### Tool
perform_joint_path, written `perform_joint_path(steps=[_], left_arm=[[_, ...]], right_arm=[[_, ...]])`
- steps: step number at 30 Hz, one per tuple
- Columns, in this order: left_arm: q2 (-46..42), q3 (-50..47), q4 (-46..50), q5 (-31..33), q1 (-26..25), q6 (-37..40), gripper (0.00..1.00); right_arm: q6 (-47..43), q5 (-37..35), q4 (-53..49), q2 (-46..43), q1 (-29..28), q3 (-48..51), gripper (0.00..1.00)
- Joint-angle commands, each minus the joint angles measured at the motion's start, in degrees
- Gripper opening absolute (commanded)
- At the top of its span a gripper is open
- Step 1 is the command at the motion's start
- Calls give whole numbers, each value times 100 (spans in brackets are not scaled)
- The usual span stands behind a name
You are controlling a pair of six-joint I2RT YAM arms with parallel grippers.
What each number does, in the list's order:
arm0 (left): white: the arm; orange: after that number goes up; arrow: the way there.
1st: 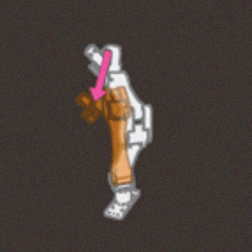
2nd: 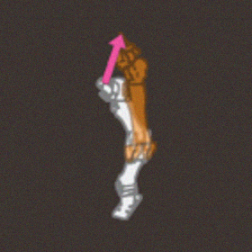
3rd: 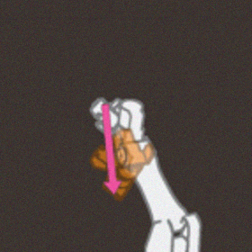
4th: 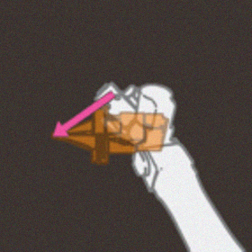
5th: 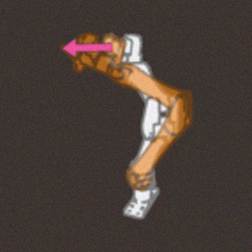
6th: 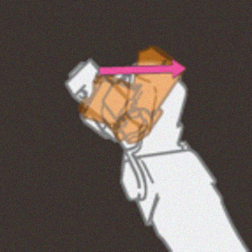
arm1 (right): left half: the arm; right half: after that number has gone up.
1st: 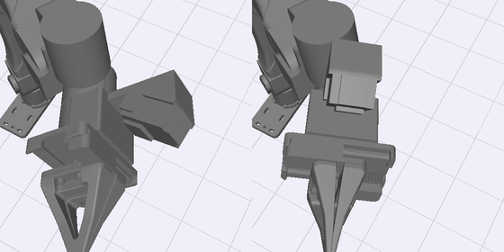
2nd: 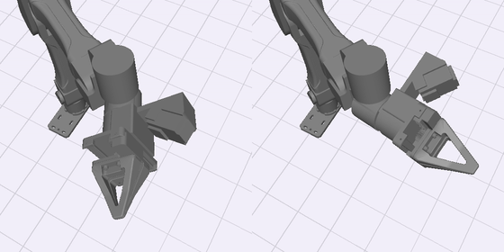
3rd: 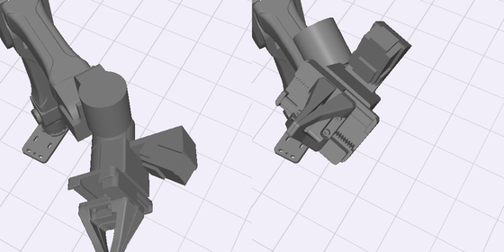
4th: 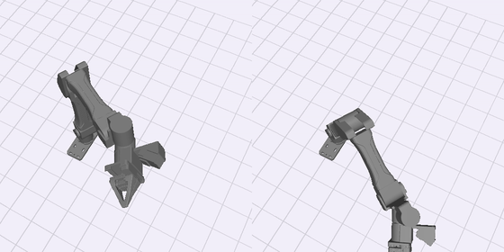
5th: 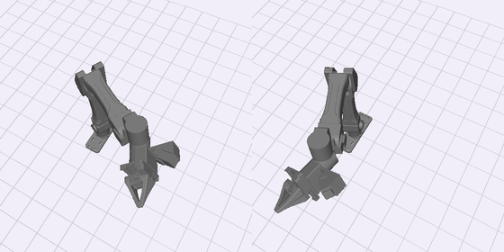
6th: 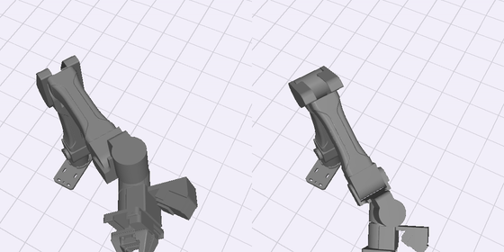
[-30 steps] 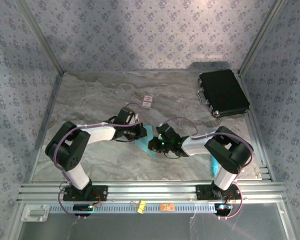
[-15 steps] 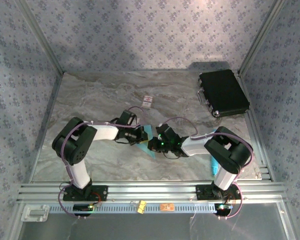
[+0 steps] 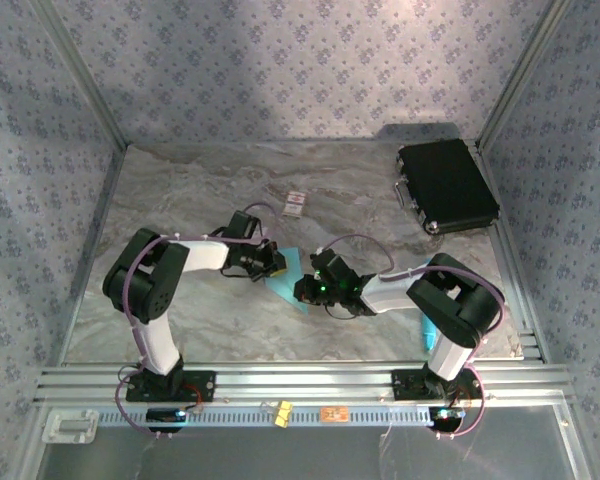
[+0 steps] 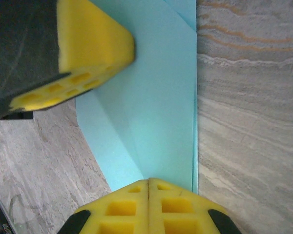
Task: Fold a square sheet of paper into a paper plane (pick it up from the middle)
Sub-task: Fourth fold the wing at the center of the table.
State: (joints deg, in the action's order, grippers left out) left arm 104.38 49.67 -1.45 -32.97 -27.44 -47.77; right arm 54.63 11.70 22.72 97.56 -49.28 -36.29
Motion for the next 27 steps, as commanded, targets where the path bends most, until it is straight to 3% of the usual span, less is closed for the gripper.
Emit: perform_joint_path(steps=[1, 27], left_arm=[[214, 86, 105, 862, 315, 137, 2], [549, 913, 667, 1049, 1093, 231, 5]], right_arm=[[-4, 120, -879, 195, -123, 214, 0], [-237, 267, -1066, 235, -188, 100, 0]])
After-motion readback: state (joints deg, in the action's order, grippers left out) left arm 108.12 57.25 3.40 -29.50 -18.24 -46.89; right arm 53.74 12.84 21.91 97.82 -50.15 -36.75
